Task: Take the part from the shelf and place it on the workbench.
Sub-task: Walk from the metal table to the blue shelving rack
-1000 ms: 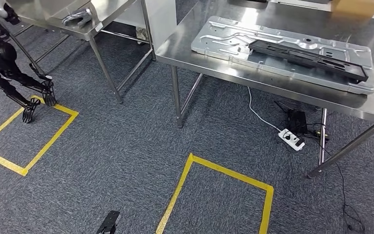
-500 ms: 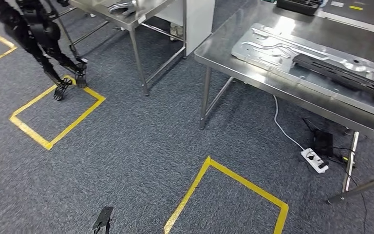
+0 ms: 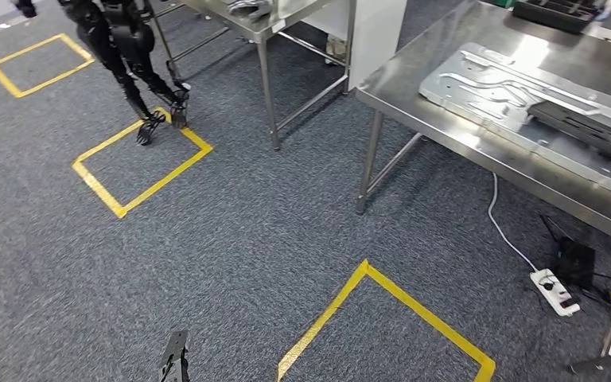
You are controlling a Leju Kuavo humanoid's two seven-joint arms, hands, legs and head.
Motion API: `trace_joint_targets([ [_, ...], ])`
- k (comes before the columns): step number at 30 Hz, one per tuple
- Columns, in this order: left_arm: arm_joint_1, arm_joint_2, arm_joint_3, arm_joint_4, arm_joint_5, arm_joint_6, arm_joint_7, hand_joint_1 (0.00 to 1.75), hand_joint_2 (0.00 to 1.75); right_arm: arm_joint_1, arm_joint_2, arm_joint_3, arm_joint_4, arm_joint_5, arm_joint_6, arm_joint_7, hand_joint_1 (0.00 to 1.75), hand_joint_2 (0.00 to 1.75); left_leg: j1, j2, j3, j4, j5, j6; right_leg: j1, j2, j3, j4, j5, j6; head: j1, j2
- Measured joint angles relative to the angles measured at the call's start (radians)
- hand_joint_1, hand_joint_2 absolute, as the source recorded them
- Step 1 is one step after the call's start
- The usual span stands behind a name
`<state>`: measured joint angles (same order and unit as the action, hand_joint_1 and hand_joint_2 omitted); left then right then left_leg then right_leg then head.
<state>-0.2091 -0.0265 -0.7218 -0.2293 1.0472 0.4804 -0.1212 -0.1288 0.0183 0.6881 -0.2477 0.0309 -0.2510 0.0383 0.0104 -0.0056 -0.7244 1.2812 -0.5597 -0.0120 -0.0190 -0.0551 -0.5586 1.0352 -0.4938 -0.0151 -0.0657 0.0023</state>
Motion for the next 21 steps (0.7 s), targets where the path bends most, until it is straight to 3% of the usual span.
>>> trace_joint_targets([
  [2,-0.002,0.0,0.007,0.0,0.001,0.028,-0.021,0.0,0.0,-0.003,0.0,0.011,-0.001,0.0,-0.007,0.002,0.0,0.0,-0.001,0.022,0.06,-0.116,0.059,0.005,0.0,-0.018,0.004,0.0,-0.003,0.003,0.0,0.0],
  [4,-0.008,-0.002,0.016,0.0,0.005,0.049,-0.04,0.0,0.0,-0.004,0.001,0.021,-0.003,0.0,-0.017,0.004,0.0,0.0,-0.011,0.061,0.115,-0.227,0.092,0.014,0.004,-0.036,0.008,0.0,-0.007,0.01,0.0,0.0],
  [5,-0.01,-0.004,0.02,0.0,0.009,0.056,-0.048,0.0,0.0,-0.004,0.002,0.025,-0.003,0.0,-0.022,0.005,0.0,0.0,-0.015,0.071,0.126,-0.252,0.094,0.019,0.006,-0.044,0.009,-0.001,-0.009,0.014,0.001,0.0],
  [8,-0.009,-0.007,0.03,0.0,0.018,0.076,-0.062,0.0,0.0,-0.005,0.009,0.036,-0.006,0.0,-0.033,0.005,0.0,0.0,-0.017,0.045,0.127,-0.264,0.096,0.033,0.009,-0.066,0.016,-0.005,-0.013,0.03,0.003,0.0],
  [10,-0.006,-0.009,0.037,0.0,0.02,0.085,-0.063,0.0,0.0,-0.007,0.012,0.04,-0.009,-0.005,-0.038,0.001,0.0,0.0,-0.012,0.024,0.135,-0.276,0.103,0.045,0.006,-0.031,0.01,0.024,-0.038,0.04,0.006,0.0],
  [12,-0.007,-0.012,0.04,0.0,0.02,0.081,-0.062,0.0,0.0,-0.009,0.013,0.041,-0.01,-0.017,-0.039,-0.002,0.0,0.0,-0.009,0.004,0.139,-0.282,0.107,0.053,0.002,0.025,-0.038,0.133,-0.097,0.043,0.012,0.0],
  [14,-0.008,-0.012,0.041,0.0,0.016,0.071,-0.061,0.0,0.0,-0.008,0.014,0.041,-0.011,-0.031,-0.039,-0.006,0.0,0.0,-0.01,-0.023,0.139,-0.281,0.107,0.056,0.001,0.046,-0.102,0.255,-0.139,0.044,0.013,0.0],
  [15,-0.007,-0.012,0.041,0.0,0.011,0.065,-0.06,0.0,0.0,-0.007,0.015,0.041,-0.011,-0.036,-0.04,-0.01,0.0,0.0,-0.011,-0.038,0.139,-0.279,0.106,0.057,0.001,0.049,-0.116,0.275,-0.132,0.044,0.013,0.0],
  [16,-0.006,-0.012,0.041,0.0,0.005,0.058,-0.059,0.0,0.0,-0.006,0.016,0.041,-0.011,-0.038,-0.042,-0.015,0.0,0.0,-0.011,-0.053,0.14,-0.277,0.106,0.056,0.001,0.051,-0.112,0.254,-0.105,0.043,0.013,0.0],
  [17,-0.006,-0.012,0.041,0.0,-0.005,0.051,-0.057,0.0,0.0,-0.007,0.016,0.041,-0.011,-0.039,-0.044,-0.021,0.0,0.0,-0.011,-0.069,0.141,-0.274,0.105,0.055,0.0,0.058,-0.091,0.197,-0.064,0.041,0.013,0.0],
  [19,-0.007,-0.012,0.041,0.0,-0.028,0.028,-0.052,0.0,0.0,-0.009,0.016,0.042,-0.01,-0.037,-0.051,-0.033,0.0,0.0,-0.011,-0.097,0.138,-0.266,0.101,0.049,-0.003,0.103,-0.039,0.067,-0.004,0.034,0.012,0.0],
  [21,-0.009,-0.011,0.041,0.0,-0.049,0.001,-0.047,0.0,0.0,-0.011,0.014,0.042,-0.01,-0.038,-0.056,-0.044,0.0,0.0,-0.007,-0.119,0.13,-0.261,0.1,0.039,-0.003,0.134,-0.016,0.009,0.007,0.029,0.013,0.0],
])
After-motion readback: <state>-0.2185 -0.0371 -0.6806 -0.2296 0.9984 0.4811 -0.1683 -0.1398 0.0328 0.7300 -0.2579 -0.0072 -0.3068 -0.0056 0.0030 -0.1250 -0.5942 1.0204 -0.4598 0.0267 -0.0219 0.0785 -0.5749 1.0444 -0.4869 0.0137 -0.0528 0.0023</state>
